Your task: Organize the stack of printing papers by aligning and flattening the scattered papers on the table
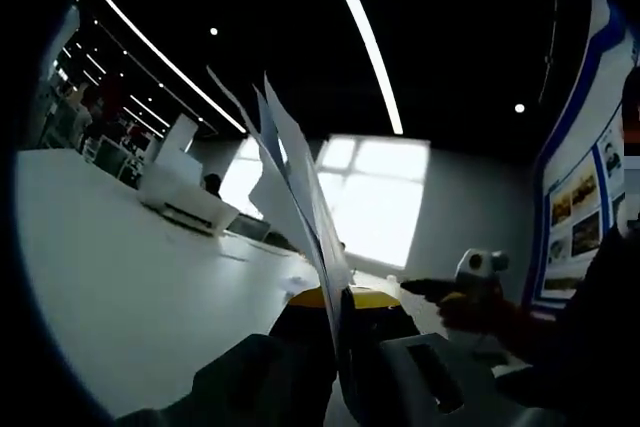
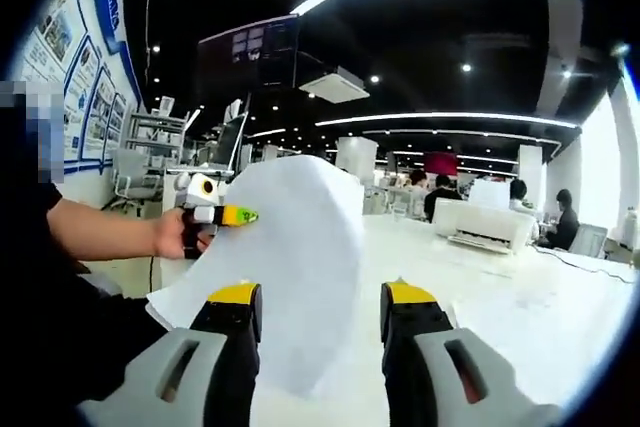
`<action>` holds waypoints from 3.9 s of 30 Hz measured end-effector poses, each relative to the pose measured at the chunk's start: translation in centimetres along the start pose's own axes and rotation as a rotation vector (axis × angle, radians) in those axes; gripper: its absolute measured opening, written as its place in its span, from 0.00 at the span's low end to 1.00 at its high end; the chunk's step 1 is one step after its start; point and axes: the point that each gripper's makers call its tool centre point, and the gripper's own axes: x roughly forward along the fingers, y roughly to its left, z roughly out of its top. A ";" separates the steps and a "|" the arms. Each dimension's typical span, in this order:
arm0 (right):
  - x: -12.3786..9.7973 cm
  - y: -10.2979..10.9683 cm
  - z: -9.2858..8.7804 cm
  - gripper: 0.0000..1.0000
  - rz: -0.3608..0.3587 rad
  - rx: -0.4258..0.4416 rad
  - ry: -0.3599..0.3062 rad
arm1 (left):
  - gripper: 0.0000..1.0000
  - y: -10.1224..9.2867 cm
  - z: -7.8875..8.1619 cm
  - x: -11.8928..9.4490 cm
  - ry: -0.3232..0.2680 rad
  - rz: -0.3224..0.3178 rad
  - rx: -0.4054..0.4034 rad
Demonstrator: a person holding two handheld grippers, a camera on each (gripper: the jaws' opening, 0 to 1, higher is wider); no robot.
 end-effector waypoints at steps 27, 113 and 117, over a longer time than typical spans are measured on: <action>-4.1 -2.0 -2.7 0.40 -0.074 0.033 0.091 | 0.06 0.0 -0.4 0.1 0.026 -0.003 0.016; -17.6 -25.1 -10.6 0.48 -0.621 0.135 0.363 | 0.07 0.1 -0.9 0.3 0.054 0.004 0.052; -17.6 -27.1 -11.4 0.54 -0.655 0.140 0.394 | 0.07 0.1 -0.9 0.3 0.054 0.003 0.054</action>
